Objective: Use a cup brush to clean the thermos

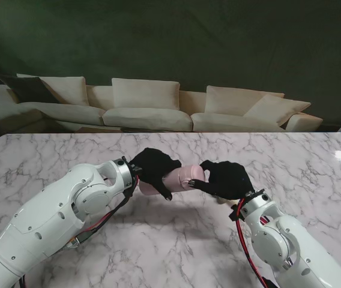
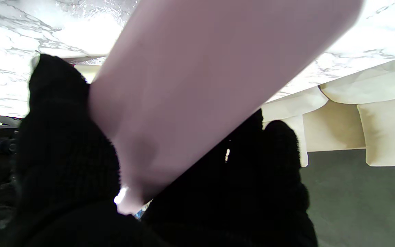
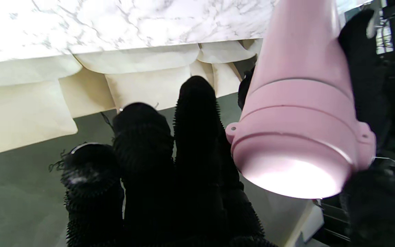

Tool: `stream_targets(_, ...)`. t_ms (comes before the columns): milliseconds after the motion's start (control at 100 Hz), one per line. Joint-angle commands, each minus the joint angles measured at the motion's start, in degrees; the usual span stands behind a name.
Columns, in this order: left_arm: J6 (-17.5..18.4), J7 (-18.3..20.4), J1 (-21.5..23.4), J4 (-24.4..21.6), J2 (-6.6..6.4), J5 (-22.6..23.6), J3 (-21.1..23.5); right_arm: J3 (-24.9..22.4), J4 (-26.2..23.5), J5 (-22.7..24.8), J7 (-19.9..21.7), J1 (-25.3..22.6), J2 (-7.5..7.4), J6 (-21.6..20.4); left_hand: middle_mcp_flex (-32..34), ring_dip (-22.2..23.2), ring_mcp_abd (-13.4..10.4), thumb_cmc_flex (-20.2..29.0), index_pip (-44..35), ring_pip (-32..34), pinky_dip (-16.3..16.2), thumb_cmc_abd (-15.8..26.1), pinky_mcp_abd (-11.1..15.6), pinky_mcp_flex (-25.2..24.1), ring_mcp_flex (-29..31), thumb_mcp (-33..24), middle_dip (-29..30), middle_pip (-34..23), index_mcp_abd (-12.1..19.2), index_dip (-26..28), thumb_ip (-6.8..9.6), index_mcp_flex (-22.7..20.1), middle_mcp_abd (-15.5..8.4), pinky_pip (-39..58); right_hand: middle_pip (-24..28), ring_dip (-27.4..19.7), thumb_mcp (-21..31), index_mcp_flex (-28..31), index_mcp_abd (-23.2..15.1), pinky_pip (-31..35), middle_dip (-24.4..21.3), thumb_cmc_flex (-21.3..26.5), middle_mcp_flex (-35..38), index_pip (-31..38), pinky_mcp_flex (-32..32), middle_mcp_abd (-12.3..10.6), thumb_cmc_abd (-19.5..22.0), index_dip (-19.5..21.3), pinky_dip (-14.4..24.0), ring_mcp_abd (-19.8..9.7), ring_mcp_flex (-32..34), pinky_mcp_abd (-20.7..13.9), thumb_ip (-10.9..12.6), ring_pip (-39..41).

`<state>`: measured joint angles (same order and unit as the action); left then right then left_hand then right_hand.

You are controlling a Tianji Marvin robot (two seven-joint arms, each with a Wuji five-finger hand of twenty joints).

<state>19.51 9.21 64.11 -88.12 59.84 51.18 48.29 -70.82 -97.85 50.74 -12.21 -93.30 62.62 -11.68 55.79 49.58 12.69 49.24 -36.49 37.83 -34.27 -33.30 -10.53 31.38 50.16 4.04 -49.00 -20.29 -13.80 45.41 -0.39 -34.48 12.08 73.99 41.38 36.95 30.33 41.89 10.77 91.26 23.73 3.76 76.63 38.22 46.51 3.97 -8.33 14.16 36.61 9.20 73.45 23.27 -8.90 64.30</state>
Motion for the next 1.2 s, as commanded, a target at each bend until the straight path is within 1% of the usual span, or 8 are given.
stream_targets(0,0.1,0.6,-0.8,-0.4,0.54,-0.4,-0.3,0.6,-1.5,-0.9,1.5,-1.6,0.33,0.5,3.5,1.1,0.7,15.1,-9.5,3.1,-1.3,13.5,2.8,0.3,1.7,-30.8,-2.3,-7.1,12.9,2.9,5.64,-4.6,-4.6,1.9,-1.2,-1.6,-4.4,-2.4,-8.2,2.9,-0.1,-3.9,-1.9,-1.5,-0.1,2.2,5.3,-1.6,0.9,1.8,1.2,2.8,1.9,-0.2)
stream_targets(200,-0.2,1.0,-0.9,-0.5,0.50,-0.6,-0.6,0.1,-4.6,-0.8,2.6,-3.9,0.31,4.4,3.5,1.1,0.7,15.1,-9.6,3.1,-1.3,13.5,2.9,0.3,1.7,-30.8,-2.3,-7.0,12.9,2.9,5.65,-4.7,-4.6,1.9,-0.4,-2.0,-4.4,-24.7,-10.1,2.7,0.7,-11.5,-23.0,-5.3,-1.8,1.1,5.4,-3.5,-0.4,2.1,-4.7,0.9,3.5,-5.3)
stream_targets(360,-0.1,0.9,-0.7,-0.7,0.49,-0.4,-0.3,-1.9,-7.0,8.9,0.6,-6.5,-0.46,7.3,3.5,1.1,0.7,15.1,-9.6,3.1,-1.3,13.5,2.9,0.3,1.7,-30.7,-2.3,-7.1,12.8,2.9,5.63,-4.7,-4.6,1.9,-4.5,-3.5,-0.2,-36.8,-13.8,0.1,-2.7,-14.0,-49.0,-14.6,-6.6,0.0,3.0,-7.2,-1.3,-0.5,-21.3,-3.6,3.7,-17.0)
stream_targets(480,0.1,0.9,-0.4,-1.1,0.44,-0.2,0.3,-4.1,-8.5,8.7,0.1,-8.4,-0.35,6.6,3.5,1.1,0.7,15.0,-9.6,3.1,-1.4,13.5,2.9,0.3,1.7,-30.7,-2.3,-7.1,12.9,2.9,5.61,-4.7,-4.6,2.0,-7.3,-7.1,2.8,-33.9,-15.4,-9.3,-6.3,-8.8,-61.5,-37.9,-14.6,0.5,-3.3,8.1,-0.8,-1.9,-30.5,0.3,3.8,-26.9)
stream_targets(540,0.2,0.9,-0.2,-1.3,0.41,0.0,0.6,-5.3,-9.0,7.5,0.3,-9.1,-0.25,4.8,3.6,1.1,0.7,15.1,-9.6,3.2,-1.3,13.5,3.0,0.3,1.8,-30.7,-2.3,-7.1,12.9,2.9,5.62,-4.7,-4.6,2.0,-9.3,-9.0,4.4,-33.7,-16.1,-13.9,-7.3,-2.4,-66.0,-39.8,-18.6,0.7,-7.9,8.9,-1.5,-2.1,-34.3,2.2,4.6,-31.2)
stream_targets(770,0.5,0.8,-0.3,-1.2,0.41,0.1,0.6,-7.5,-10.7,3.6,3.6,-10.1,-0.32,-1.7,3.5,1.1,0.7,15.1,-9.6,3.1,-1.3,13.6,2.9,0.3,1.7,-30.7,-2.3,-7.1,13.0,2.9,5.63,-4.6,-4.6,1.9,-18.8,-12.7,17.2,-33.6,-13.6,-23.1,-11.2,22.1,-66.4,-39.5,-23.3,0.3,-23.0,7.7,-2.8,-4.2,-37.7,0.5,12.8,-38.2)
stream_targets(900,0.4,0.7,-0.5,-1.0,0.46,-0.1,0.2,-6.0,-10.4,3.2,3.2,-8.9,-0.24,-1.6,3.5,1.1,0.7,15.0,-9.6,3.1,-1.4,13.5,2.9,0.3,1.7,-30.7,-2.3,-7.1,13.0,2.9,5.63,-4.6,-4.7,1.9,-10.9,-11.3,32.2,-33.6,-15.7,-21.5,-7.7,25.9,-65.8,-35.4,-19.3,-0.6,-25.4,17.3,-3.1,-5.9,-34.2,-2.9,8.4,-34.4)
stream_targets(1190,0.2,0.5,-0.5,-0.8,0.51,-0.2,0.1,-2.4,-9.6,4.6,1.3,-6.9,-0.10,1.7,3.4,1.1,0.7,15.1,-9.6,3.1,-1.4,13.6,2.9,0.3,1.7,-30.7,-2.3,-7.1,12.9,2.9,5.64,-4.6,-4.6,1.9,2.9,-1.9,23.3,-24.8,-14.1,-8.3,-0.8,22.7,-48.2,0.8,-11.5,-5.0,-23.0,11.6,2.8,-7.8,-22.1,-5.8,1.9,-16.0)
